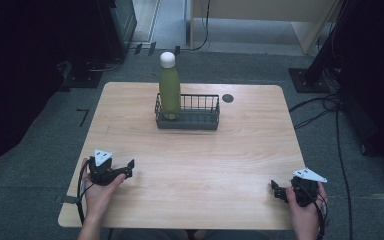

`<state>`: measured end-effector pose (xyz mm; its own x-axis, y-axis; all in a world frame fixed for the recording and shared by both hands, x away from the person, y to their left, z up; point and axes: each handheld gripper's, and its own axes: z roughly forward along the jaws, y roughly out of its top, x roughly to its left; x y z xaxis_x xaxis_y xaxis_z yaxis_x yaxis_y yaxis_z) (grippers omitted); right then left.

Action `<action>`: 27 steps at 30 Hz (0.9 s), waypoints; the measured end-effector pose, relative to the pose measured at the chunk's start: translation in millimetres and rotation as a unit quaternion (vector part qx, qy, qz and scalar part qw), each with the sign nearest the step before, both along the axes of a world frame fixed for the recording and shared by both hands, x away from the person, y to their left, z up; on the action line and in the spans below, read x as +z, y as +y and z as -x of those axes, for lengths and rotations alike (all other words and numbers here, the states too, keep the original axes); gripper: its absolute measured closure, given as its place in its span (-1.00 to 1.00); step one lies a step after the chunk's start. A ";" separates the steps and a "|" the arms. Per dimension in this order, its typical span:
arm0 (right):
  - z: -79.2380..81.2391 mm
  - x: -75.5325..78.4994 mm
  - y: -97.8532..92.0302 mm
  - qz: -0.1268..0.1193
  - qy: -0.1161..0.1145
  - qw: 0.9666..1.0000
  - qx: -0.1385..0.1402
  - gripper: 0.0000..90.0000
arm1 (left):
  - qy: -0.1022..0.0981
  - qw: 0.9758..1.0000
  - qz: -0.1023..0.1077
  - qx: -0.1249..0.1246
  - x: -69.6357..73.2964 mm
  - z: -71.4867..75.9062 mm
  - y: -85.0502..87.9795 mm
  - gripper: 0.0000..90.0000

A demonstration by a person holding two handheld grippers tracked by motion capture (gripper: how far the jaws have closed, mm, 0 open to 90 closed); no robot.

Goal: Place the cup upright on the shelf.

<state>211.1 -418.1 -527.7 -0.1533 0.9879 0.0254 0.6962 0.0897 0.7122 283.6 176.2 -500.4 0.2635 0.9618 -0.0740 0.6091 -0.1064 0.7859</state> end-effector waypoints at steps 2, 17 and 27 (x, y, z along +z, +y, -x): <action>0.0 0.0 0.0 0.000 0.000 1.000 0.000 -1.00 | 0.008 1.000 -0.004 0.006 -4.4 4.1 7.6 -0.94; 0.0 0.0 0.0 0.000 0.000 1.000 0.000 -1.00 | 0.057 0.997 -0.044 0.031 -17.3 23.2 50.4 -0.94; 0.1 0.0 0.0 0.000 0.000 1.000 0.000 -1.00 | 0.059 0.996 -0.057 0.041 -17.7 24.4 53.0 -0.94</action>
<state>211.0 -418.1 -527.7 -0.1532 0.9879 0.0255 0.6962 0.0895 0.7123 259.2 229.2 -518.1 0.1799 0.9836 0.0119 0.7073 -0.1377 0.6933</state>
